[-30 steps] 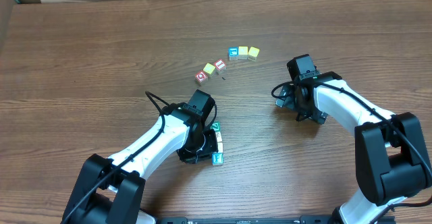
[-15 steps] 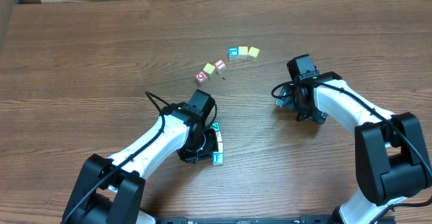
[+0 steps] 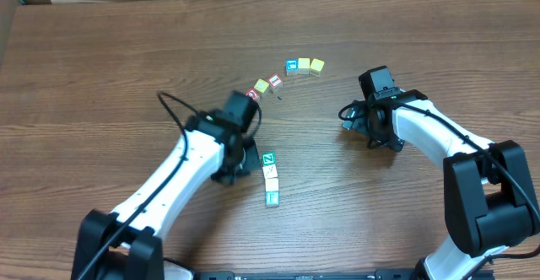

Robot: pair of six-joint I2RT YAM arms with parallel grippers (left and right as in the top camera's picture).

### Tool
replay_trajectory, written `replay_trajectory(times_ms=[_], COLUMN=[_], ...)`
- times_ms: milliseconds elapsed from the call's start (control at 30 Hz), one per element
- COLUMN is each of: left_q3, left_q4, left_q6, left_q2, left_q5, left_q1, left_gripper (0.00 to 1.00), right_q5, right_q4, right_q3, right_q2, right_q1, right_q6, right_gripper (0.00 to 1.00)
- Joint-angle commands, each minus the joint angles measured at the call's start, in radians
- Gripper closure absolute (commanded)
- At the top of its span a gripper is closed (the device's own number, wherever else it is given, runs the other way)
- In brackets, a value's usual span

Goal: Flip 4 blocks

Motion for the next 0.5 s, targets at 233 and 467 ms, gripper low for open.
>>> replay_trajectory(times_ms=[233, 467], left_q3=[0.060, 0.059], left_q4=[0.077, -0.014], left_q6=[0.042, 0.042], left_q2=[0.003, 0.110], left_q5=[-0.026, 0.052], left_q1=[0.070, 0.039], left_gripper=[0.96, 0.96], right_q5=[-0.326, -0.322], right_q4=[0.006, -0.004], right_q3=[-0.004, -0.006], right_q2=[0.005, 0.005], right_q1=[0.019, 0.026], right_q6=[-0.020, -0.038], right_gripper=[0.96, 0.96])
